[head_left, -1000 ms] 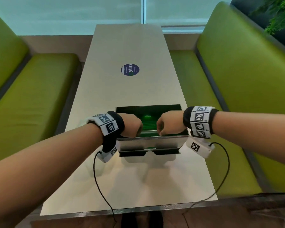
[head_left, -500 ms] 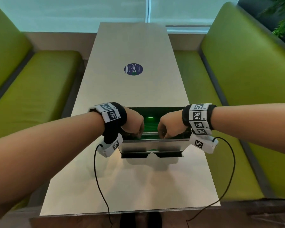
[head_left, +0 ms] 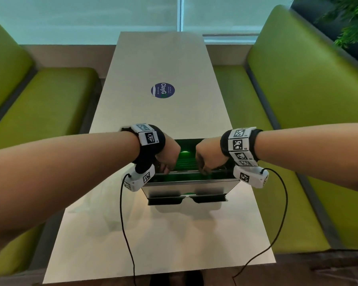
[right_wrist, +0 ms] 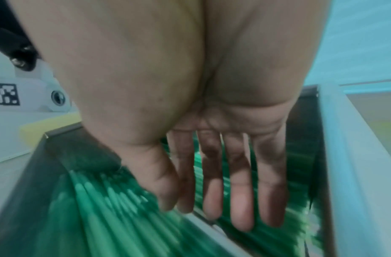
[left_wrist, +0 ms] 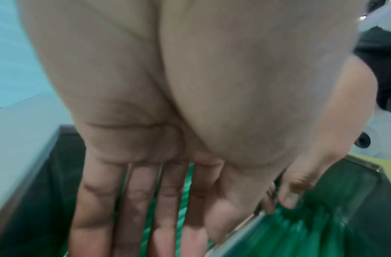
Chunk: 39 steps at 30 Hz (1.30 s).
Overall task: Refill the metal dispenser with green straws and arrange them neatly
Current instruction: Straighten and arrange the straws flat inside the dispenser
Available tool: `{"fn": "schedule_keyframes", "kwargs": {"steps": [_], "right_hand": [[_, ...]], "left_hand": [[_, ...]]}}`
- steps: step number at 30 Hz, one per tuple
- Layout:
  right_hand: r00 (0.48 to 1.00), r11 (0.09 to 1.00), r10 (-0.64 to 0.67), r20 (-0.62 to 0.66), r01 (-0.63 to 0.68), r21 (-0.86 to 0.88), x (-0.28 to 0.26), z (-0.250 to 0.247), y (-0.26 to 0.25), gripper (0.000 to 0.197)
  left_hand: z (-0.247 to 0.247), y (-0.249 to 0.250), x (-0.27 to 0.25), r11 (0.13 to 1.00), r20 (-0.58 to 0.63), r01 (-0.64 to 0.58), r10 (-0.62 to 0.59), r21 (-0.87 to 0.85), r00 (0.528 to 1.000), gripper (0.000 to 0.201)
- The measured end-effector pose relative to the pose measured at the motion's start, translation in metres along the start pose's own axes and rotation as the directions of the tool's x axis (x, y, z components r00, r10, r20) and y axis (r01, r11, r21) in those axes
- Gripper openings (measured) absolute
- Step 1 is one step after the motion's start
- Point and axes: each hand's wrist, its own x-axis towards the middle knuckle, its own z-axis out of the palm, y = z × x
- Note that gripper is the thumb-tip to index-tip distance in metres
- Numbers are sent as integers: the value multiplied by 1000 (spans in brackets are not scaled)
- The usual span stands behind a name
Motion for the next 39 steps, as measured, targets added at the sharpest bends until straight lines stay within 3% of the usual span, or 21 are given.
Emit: {"fn": "schedule_keyframes", "kwargs": {"steps": [2, 5, 11, 13, 18, 21, 24, 29, 31, 34, 39], "right_hand": [[995, 1000, 28, -94, -28, 0, 3, -1, 3, 25], [997, 997, 70, -9, -70, 36, 8, -1, 2, 29], [989, 995, 74, -131, -82, -57, -2, -4, 0, 39], [984, 991, 74, -161, -91, -102, -5, -7, 0, 38], [984, 958, 32, -174, -79, -274, -14, -2, -6, 26], [998, 932, 44, -50, -59, -357, -11, 5, -13, 32], [997, 937, 66, -46, -78, -340, -8, 5, -15, 33], [982, 985, 29, -184, -60, -163, -5, 1, -4, 27], [988, 995, 19, -152, -34, -96, -4, 5, -2, 28], [999, 985, 12, -47, -20, -173, -3, 13, -5, 34], [998, 983, -41, -40, 33, -178, -5, 18, -2, 32]], "left_hand": [[0, -2, 10, 997, 2, -21, 21, 78, 1000, 32], [7, -2, 11, 978, 16, -3, 0, 209, 1000, 36], [4, -10, -4, 987, -147, 42, -19, 156, 989, 31], [0, -13, -7, 990, -179, 29, -4, 135, 984, 33], [9, -2, -12, 962, -288, 48, 32, 268, 957, 44], [13, -8, -8, 980, -204, 42, -1, 195, 979, 40], [15, -16, -12, 994, -145, -3, 19, 108, 989, 36], [11, -10, -18, 983, -252, 32, 15, 181, 968, 38], [13, -11, -13, 977, -215, -3, 50, 214, 975, 38], [26, -10, -3, 947, -98, -33, 68, 321, 993, 37], [33, -14, -1, 930, -84, -84, 122, 359, 989, 35]]}}
